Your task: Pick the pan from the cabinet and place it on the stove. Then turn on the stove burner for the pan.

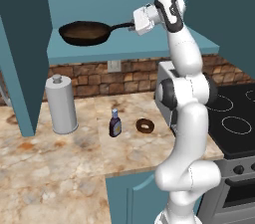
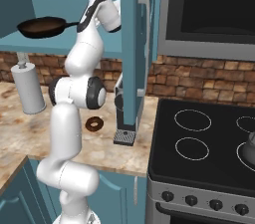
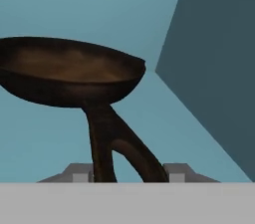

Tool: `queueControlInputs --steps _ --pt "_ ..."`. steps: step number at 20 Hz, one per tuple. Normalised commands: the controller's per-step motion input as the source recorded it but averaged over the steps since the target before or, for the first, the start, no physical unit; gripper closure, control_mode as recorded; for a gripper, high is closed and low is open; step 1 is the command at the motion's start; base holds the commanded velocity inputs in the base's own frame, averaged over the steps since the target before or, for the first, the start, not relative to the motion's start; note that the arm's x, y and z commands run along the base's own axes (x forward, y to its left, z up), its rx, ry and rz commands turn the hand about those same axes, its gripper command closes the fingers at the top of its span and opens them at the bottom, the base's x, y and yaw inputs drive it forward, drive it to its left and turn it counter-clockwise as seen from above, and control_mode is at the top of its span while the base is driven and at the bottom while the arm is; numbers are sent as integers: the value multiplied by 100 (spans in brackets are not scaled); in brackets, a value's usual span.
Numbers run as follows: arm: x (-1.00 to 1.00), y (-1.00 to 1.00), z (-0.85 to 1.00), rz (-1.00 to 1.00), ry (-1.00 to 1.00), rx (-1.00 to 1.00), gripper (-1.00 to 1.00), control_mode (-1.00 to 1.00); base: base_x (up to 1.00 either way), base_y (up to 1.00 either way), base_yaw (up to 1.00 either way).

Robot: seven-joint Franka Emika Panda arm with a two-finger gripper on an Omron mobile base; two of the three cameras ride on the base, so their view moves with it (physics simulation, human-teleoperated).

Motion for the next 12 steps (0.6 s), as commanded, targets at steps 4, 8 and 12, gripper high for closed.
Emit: queueControlInputs --steps 4,8,12 --pt "-57 4 -1 1 -10 0 100 -100 0 0 0" --pt "-72 18 -2 0 -12 0 100 -100 0 0 0" --pt "-63 25 -17 0 -14 0 100 -100 0 0 0"
